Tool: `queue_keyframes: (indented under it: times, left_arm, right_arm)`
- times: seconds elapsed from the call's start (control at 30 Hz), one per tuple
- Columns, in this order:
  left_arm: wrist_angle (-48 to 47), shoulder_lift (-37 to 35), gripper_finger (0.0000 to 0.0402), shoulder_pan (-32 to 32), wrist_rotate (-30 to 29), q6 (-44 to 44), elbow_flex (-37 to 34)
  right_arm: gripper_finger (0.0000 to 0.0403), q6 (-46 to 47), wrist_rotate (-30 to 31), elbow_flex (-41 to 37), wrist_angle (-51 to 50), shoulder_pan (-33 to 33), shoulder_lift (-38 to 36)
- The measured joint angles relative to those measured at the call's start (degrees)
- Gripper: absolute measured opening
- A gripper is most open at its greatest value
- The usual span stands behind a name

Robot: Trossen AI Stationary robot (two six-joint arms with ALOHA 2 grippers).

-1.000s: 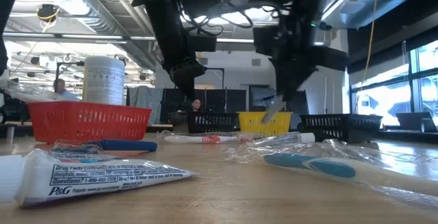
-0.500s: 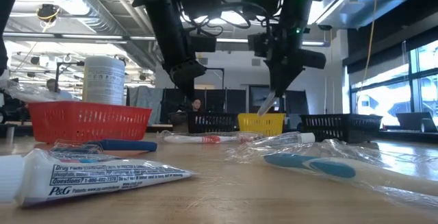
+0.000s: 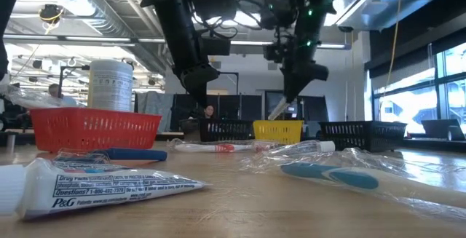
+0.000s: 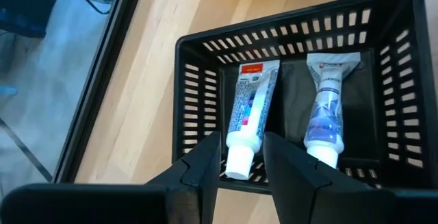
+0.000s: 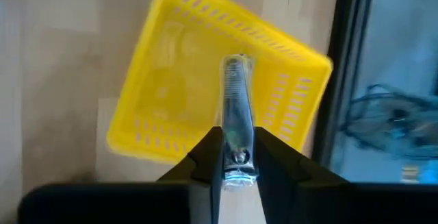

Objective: Pick & Place Travel size toiletries
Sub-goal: Put the nail cutter into the yellow bin, then put the razor into the right black bin

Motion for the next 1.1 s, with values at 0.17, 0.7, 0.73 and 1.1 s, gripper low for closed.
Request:
queue_keyframes:
  times: [0.17, 0.7, 0.73, 1.1]
  left_arm:
    - [0.0, 0.0, 0.0106, 0.0, 0.0, 0.0, 0.0]
    - [0.0, 0.0, 0.0106, 0.0, 0.0, 0.0, 0.0]
    - [0.0, 0.0, 0.0106, 0.0, 0.0, 0.0, 0.0]
    - [0.0, 0.0, 0.0106, 0.0, 0.0, 0.0, 0.0]
  right_arm:
    - [0.0088, 2.1, -7.0, -3.7, 7.6, -3.9, 0.4]
    - [0.0179, 7.8, -20.7, -6.2, 8.0, -1.5, 0.7]
    - [0.0178, 8.1, -21.6, -6.2, 7.8, -0.9, 0.7]
    - [0.0133, 16.1, -30.8, -6.2, 7.3, 8.2, 0.7]
